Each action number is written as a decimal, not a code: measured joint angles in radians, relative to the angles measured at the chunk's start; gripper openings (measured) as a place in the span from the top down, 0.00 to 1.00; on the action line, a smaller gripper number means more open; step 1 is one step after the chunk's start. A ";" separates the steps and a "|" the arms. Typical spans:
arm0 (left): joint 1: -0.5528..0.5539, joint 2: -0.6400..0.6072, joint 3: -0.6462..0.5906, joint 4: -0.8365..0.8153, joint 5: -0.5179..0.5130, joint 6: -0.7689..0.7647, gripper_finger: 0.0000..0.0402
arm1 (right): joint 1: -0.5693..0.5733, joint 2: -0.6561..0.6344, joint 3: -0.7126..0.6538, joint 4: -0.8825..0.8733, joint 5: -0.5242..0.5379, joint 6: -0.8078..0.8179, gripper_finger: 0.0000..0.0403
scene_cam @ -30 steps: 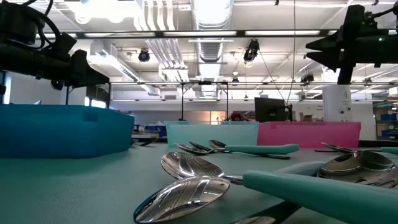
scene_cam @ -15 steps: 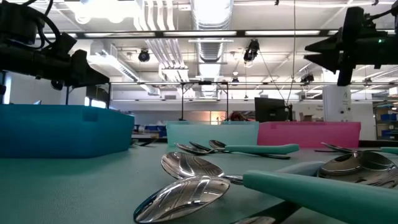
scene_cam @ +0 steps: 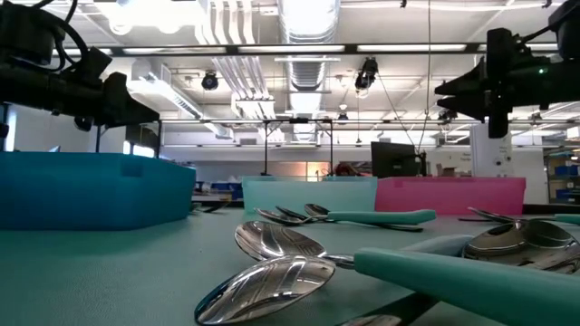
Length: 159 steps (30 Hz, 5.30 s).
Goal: Sort silverware by color (type)
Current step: Put the center right green spoon into the red bin
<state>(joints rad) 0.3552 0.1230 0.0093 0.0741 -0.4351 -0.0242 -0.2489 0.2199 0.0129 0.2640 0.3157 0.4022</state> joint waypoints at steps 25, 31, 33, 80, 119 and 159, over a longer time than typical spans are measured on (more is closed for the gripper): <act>0.000 0.000 0.000 0.000 0.000 0.000 0.73 | 0.000 0.410 0.266 -0.250 -0.001 0.051 0.68; 0.000 0.000 0.000 0.000 0.000 0.000 0.73 | 0.000 0.555 0.371 -0.315 -0.002 0.070 0.68; 0.000 0.000 0.000 0.000 0.000 0.000 0.73 | 0.000 0.607 0.421 -0.387 -0.005 0.072 0.68; 0.000 0.000 0.000 0.000 0.000 0.000 0.73 | 0.225 1.283 0.737 -1.201 -0.551 0.338 0.68; 0.000 0.000 0.000 0.000 0.000 0.000 0.73 | -0.060 0.996 1.052 -1.232 0.108 -0.368 0.94; -0.001 0.001 0.000 0.066 0.037 -0.114 0.73 | -0.369 1.265 1.070 -1.172 0.199 -0.491 0.78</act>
<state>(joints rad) 0.3546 0.1242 0.0090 0.1398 -0.3983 -0.1383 -0.6182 1.4848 1.0832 -0.9076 0.5145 -0.0891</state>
